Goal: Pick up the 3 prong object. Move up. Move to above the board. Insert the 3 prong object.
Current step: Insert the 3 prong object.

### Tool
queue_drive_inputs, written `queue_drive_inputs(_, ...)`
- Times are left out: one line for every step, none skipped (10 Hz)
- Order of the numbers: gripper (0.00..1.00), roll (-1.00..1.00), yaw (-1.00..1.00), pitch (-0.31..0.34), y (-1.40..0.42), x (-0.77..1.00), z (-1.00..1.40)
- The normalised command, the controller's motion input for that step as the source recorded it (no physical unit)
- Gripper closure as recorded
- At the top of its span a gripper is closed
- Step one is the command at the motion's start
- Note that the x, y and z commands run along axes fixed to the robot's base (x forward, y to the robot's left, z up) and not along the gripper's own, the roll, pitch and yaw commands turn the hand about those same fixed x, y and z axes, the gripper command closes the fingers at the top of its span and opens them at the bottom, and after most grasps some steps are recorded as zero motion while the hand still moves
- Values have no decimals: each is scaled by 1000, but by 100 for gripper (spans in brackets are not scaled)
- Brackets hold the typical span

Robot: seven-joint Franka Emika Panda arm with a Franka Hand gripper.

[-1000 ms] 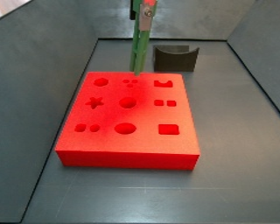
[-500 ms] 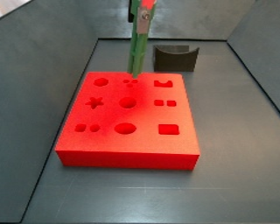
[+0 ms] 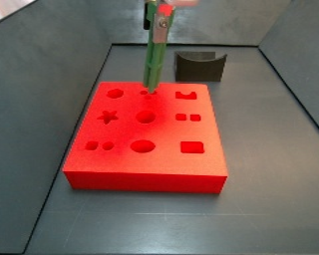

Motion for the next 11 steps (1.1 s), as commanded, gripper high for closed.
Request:
queue_drive_inputs(100,0,-343,-27,-23,0,-89)
queue_drive_inputs(100,0,-280,-14,-11,0,-57)
queue_drive_inputs(100,0,-29,0,0,14,0)
queue_drive_inputs(100,0,-9,-3,0,0,-31)
queue_drive_inputs(100,11,-34,-10,-40,0,-74)
queue_drive_inputs(100,63,-140,-4,-140,0,-74)
queue_drive_inputs(100,29,-186,0,-100,0,-37)
queue_drive_inputs(100,0,-114,0,0,0,0)
queue_drive_inputs(100,0,-29,0,0,0,0)
queue_drive_inputs(100,0,-266,0,0,183,-23)
queue_drive_inputs(100,0,-480,0,11,231,-54)
